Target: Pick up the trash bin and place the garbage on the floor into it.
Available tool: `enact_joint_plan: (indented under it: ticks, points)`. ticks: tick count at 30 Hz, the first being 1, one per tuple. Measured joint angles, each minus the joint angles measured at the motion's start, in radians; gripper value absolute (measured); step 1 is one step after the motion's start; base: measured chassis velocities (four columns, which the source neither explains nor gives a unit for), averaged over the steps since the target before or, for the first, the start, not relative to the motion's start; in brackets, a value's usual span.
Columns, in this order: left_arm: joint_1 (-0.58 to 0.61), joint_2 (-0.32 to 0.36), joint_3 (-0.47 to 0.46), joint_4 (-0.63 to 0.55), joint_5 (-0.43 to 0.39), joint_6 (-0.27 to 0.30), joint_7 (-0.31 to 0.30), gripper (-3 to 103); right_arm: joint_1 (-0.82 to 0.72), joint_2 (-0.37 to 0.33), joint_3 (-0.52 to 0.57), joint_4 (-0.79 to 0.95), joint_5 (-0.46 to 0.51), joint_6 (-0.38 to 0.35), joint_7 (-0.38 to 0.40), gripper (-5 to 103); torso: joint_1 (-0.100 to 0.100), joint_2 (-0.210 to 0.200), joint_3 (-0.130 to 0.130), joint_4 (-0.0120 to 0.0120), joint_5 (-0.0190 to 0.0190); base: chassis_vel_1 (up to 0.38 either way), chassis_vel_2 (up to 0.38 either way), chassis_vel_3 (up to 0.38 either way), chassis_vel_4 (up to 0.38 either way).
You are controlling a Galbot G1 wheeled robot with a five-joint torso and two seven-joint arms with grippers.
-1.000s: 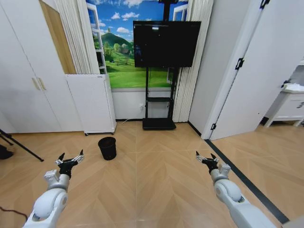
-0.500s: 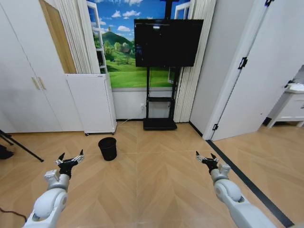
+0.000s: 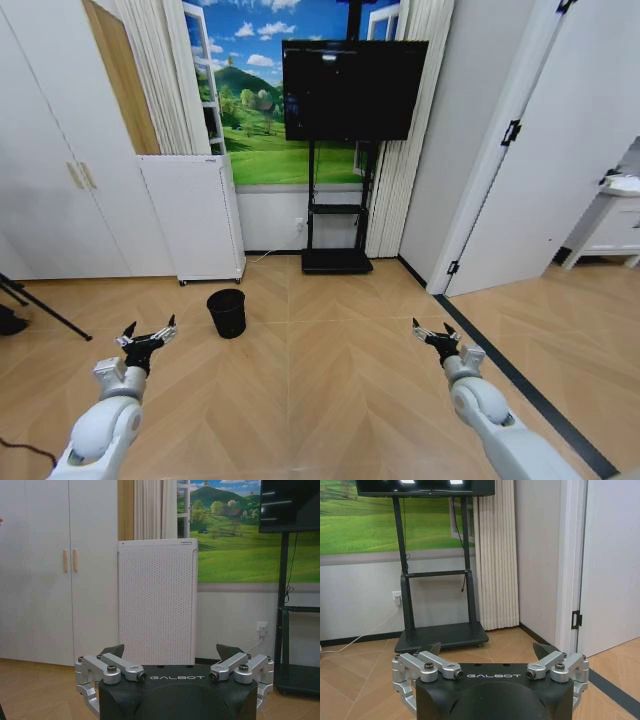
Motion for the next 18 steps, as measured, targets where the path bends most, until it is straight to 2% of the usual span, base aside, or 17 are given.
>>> enact_joint_plan:
  ticks: [18]
  points:
    - [0.0, 0.0, 0.0, 0.0, 0.0, 0.0, 0.0, 100, 0.0, 0.0, 0.0, 0.0, 0.0, 0.0, 0.0, 100, 0.0, 0.0, 0.0, 0.0, 0.0, 0.0, 0.0, 0.0, 0.0]
